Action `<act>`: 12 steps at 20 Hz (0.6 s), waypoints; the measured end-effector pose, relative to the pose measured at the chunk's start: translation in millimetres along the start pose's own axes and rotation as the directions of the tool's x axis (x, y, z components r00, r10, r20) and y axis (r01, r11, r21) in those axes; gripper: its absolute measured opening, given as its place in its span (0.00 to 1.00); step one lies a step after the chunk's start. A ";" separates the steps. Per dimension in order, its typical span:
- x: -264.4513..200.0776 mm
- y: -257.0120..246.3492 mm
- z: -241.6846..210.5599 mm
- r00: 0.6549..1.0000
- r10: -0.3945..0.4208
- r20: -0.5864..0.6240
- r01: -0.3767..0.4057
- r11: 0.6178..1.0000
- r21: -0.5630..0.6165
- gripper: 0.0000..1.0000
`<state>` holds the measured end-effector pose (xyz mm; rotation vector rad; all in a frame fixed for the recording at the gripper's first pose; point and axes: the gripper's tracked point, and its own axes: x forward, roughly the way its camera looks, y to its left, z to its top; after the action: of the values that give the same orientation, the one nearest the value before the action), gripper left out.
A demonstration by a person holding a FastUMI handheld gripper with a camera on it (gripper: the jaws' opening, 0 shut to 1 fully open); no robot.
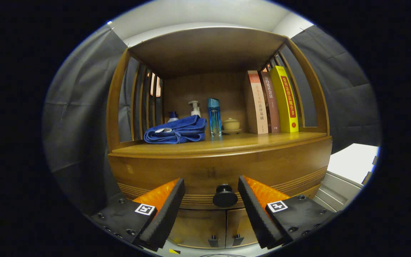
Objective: Pull open the drawer, take out the items inside it, and place them on the countertop above the cabinet.
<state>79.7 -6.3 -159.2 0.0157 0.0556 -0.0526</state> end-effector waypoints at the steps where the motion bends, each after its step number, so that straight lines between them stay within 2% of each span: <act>1: 1.8 -2.4 -3.1 1.000 -0.006 0.000 0.006 1.000 -0.017 0.98; 8: 19.8 -8.2 -26.5 0.999 -0.018 -0.029 0.017 0.998 -0.057 0.97; 12: 32.3 -15.6 -32.7 0.998 -0.036 -0.057 0.033 0.998 -0.057 0.89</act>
<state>109.2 -23.0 -193.9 -0.0402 0.1152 -0.0849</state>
